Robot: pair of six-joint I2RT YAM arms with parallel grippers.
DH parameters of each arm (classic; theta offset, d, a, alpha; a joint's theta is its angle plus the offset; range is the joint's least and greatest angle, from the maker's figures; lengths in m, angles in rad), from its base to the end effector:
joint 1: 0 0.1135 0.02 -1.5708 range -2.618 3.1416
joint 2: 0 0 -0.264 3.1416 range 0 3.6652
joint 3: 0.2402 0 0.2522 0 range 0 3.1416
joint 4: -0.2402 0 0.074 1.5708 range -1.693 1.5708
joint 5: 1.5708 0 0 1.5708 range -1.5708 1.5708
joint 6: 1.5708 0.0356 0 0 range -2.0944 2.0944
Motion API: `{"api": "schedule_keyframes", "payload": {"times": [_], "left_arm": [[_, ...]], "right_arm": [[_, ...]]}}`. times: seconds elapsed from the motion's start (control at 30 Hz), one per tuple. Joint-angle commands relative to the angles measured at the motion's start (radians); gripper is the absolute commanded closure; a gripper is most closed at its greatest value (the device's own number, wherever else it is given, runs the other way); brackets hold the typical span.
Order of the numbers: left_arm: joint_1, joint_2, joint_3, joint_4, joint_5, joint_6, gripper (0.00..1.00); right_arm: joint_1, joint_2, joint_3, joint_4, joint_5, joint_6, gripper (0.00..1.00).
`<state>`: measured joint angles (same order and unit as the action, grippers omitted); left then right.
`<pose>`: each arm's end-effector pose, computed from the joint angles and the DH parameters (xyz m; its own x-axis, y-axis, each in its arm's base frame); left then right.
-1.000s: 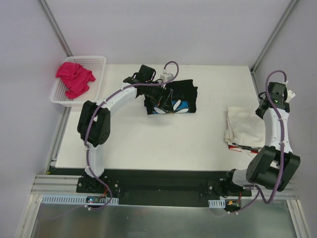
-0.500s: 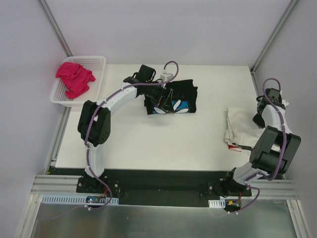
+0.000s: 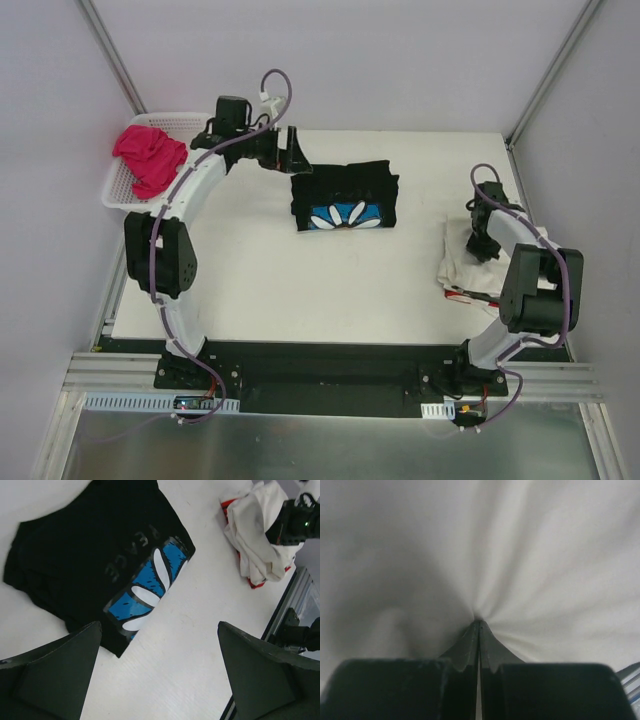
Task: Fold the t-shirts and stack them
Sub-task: Put the neatly folded tshirt into the corner of the board with both arms
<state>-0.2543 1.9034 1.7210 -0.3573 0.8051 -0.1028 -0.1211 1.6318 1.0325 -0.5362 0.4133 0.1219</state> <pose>0.4219 -0.1362 0.3269 -0.5740 0.0757 -0.8153 0.7178 0.5257 -0.4565 0.3131 -0.0525 0.1917 -0.8595 0.2168 -0.4628 0.3861 0.8687 -0.3102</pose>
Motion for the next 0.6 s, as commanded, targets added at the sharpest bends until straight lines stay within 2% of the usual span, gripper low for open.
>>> {"api": "schedule_keyframes", "payload": {"times": [0.0,0.2,0.57], "left_arm": [[0.041,-0.119,0.023,0.072,0.025,-0.049,0.01],[0.061,-0.152,-0.038,0.109,0.032,-0.057,0.01],[0.061,-0.150,-0.083,0.146,0.043,-0.072,0.01]], "right_arm": [[0.095,-0.027,-0.064,-0.065,-0.064,0.035,0.99],[0.219,-0.044,-0.109,-0.065,-0.137,0.077,0.98],[0.442,0.109,0.078,-0.008,-0.234,0.153,0.97]]}}
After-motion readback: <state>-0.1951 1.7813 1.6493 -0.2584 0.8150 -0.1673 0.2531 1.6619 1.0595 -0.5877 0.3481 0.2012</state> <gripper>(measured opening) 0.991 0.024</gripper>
